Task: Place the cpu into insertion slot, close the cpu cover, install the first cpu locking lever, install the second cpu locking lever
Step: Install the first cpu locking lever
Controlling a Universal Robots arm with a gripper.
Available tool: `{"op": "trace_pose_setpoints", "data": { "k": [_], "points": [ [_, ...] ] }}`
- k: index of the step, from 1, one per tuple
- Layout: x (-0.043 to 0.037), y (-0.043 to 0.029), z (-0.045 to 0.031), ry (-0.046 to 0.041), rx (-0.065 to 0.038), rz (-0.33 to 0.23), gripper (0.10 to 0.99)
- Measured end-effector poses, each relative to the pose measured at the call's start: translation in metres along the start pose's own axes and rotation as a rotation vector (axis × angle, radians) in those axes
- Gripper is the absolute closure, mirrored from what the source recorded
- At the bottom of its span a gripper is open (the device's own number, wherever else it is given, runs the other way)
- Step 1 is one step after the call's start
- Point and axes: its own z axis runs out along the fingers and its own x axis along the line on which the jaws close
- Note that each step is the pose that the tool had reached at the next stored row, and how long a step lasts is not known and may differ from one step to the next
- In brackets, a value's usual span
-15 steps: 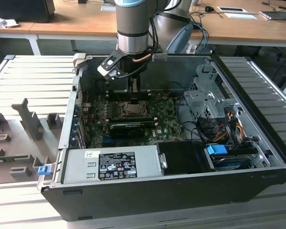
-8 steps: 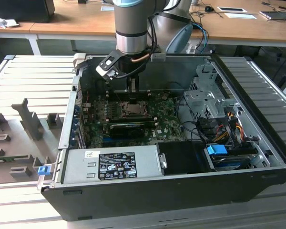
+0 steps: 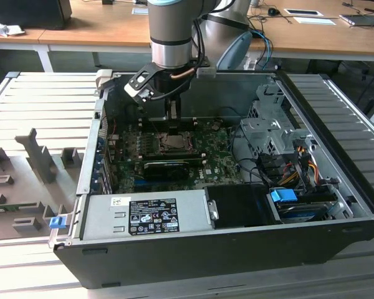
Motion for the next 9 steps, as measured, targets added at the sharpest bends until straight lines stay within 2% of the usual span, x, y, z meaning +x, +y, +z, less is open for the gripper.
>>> {"op": "trace_pose_setpoints", "data": {
  "k": [9],
  "points": [
    [-0.0004,0.0003,-0.0058,-0.0018,0.0,0.0,0.98]
  ]
}}
